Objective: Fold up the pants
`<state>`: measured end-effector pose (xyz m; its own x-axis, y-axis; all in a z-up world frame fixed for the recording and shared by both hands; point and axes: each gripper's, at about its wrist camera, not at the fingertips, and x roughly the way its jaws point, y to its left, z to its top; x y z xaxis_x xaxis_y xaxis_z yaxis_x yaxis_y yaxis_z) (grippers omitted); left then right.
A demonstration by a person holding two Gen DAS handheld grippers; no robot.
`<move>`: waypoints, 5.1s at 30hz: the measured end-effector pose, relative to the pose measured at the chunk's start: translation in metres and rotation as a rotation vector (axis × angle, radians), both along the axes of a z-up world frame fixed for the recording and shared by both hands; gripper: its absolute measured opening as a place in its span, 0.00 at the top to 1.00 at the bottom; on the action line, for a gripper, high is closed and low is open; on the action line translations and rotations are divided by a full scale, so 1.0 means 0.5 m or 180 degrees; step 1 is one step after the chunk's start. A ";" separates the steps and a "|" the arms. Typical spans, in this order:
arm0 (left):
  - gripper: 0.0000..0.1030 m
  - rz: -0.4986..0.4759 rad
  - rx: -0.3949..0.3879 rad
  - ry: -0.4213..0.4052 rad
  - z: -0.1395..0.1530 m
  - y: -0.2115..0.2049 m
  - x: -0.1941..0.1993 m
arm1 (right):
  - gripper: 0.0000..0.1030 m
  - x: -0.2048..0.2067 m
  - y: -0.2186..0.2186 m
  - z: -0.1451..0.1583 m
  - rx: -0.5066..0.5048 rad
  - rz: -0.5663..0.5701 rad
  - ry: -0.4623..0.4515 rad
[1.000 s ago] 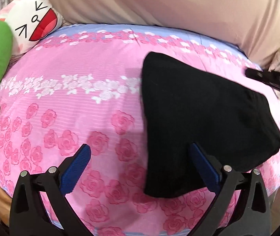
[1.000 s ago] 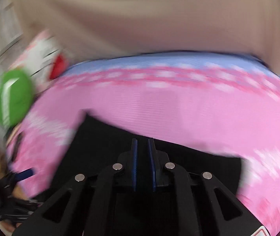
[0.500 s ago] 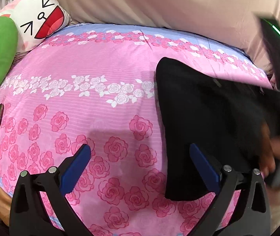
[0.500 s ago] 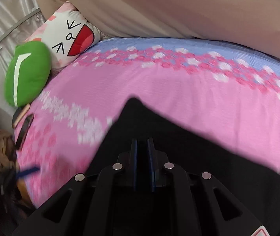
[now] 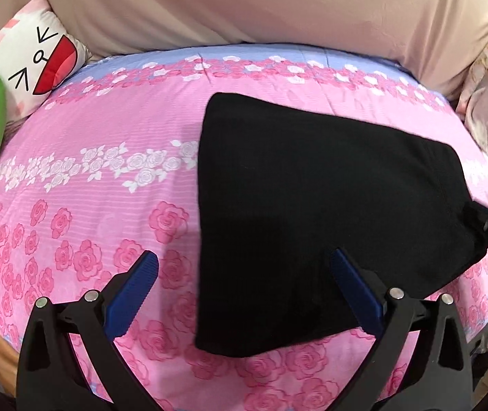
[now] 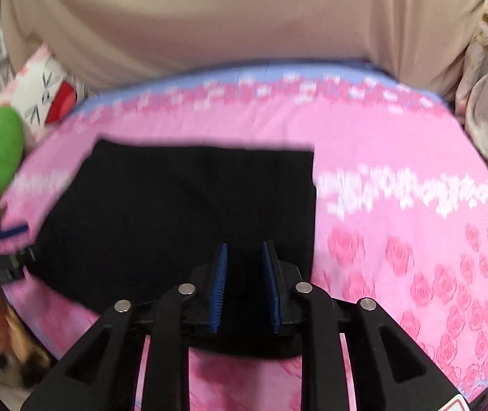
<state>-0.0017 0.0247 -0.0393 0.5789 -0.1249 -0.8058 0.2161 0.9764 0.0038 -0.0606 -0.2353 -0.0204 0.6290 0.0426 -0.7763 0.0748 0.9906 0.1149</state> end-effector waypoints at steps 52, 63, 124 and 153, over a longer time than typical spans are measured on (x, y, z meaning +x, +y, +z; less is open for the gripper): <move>0.04 -0.0017 -0.0122 0.0385 -0.043 -0.021 -0.003 | 0.29 -0.070 -0.053 -0.045 0.1040 -0.0287 0.0094; 0.04 -0.0040 -0.0684 0.0702 -0.079 0.025 0.029 | 0.24 -0.074 -0.061 -0.075 0.1173 -0.0329 0.0201; 0.66 -0.0428 -0.1032 0.0684 -0.005 0.009 -0.035 | 0.58 -0.139 -0.055 -0.039 0.1654 -0.0089 0.0092; 0.04 -0.0127 -0.0694 0.0597 -0.077 -0.074 0.040 | 0.16 -0.097 -0.053 -0.093 0.1824 -0.0171 0.0045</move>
<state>0.0184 -0.0124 -0.0779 0.4136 -0.3267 -0.8499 0.2316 0.9405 -0.2488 -0.1092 -0.2620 -0.0668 0.6316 0.4271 -0.6470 0.1287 0.7652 0.6308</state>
